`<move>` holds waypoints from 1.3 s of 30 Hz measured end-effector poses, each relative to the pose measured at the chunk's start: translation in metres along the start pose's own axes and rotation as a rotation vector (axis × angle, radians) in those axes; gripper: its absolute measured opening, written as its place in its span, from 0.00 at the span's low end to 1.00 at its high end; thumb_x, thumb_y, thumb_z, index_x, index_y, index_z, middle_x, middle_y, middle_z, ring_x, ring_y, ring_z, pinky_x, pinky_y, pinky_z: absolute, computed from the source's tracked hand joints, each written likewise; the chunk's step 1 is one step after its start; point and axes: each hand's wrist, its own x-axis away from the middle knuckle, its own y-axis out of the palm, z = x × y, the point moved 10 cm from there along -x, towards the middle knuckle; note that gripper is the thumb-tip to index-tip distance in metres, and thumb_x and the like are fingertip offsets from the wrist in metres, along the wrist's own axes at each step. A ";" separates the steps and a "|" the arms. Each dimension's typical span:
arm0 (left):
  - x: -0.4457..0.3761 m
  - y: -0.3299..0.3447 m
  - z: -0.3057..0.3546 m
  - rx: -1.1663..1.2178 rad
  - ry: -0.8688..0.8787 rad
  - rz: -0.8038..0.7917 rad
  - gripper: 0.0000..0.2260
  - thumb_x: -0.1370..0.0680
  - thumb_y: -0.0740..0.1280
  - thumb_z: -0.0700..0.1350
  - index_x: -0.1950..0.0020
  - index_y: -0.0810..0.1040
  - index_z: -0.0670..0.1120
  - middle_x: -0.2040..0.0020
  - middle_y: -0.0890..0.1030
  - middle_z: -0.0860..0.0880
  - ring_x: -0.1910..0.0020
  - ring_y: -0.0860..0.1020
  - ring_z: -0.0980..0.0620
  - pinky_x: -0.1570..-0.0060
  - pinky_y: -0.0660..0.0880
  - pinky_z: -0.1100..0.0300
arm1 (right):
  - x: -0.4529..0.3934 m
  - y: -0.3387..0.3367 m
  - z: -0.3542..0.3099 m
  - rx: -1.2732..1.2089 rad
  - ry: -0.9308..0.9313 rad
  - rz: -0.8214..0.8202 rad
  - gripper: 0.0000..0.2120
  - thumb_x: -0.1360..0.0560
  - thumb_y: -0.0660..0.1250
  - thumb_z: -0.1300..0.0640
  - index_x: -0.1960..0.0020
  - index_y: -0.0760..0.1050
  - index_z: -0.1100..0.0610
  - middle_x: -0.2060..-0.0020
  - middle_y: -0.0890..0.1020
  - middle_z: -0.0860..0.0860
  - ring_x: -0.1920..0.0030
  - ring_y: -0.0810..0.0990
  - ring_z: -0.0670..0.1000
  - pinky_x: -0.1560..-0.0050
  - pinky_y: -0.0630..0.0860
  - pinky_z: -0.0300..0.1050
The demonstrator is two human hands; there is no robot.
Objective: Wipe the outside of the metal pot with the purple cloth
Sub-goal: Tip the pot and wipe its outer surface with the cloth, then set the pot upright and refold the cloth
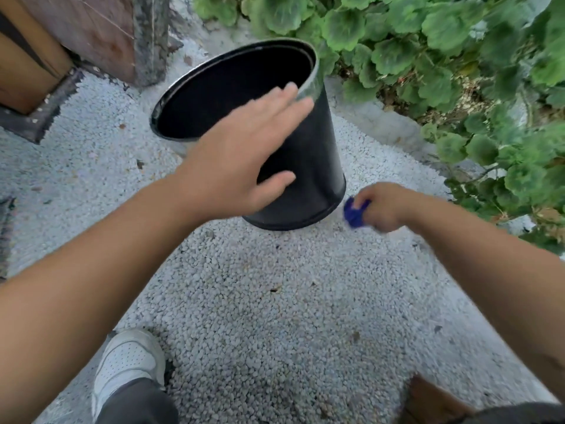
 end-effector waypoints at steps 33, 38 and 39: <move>0.077 -0.019 -0.167 0.349 -1.104 -0.036 0.12 0.29 0.55 0.36 0.52 0.76 0.34 0.67 0.83 0.35 0.72 0.84 0.40 0.64 0.83 0.43 | 0.005 -0.083 -0.058 -0.555 -0.028 0.390 0.18 0.38 0.59 0.56 0.65 0.80 0.70 0.73 0.82 0.61 0.75 0.73 0.50 0.70 0.67 0.42; 0.082 -0.037 -0.187 0.289 -1.136 0.044 0.12 0.29 0.54 0.37 0.52 0.74 0.36 0.64 0.82 0.34 0.73 0.83 0.40 0.67 0.82 0.39 | -0.010 -0.096 -0.091 -0.565 -0.067 0.419 0.16 0.40 0.58 0.57 0.65 0.77 0.70 0.64 0.82 0.70 0.70 0.71 0.55 0.69 0.63 0.46; 0.083 -0.038 -0.190 0.287 -1.143 0.061 0.12 0.28 0.54 0.37 0.51 0.74 0.37 0.64 0.82 0.34 0.74 0.83 0.41 0.67 0.82 0.39 | -0.014 -0.098 -0.095 -0.558 -0.071 0.419 0.17 0.41 0.58 0.58 0.65 0.77 0.70 0.66 0.82 0.69 0.70 0.71 0.55 0.69 0.64 0.46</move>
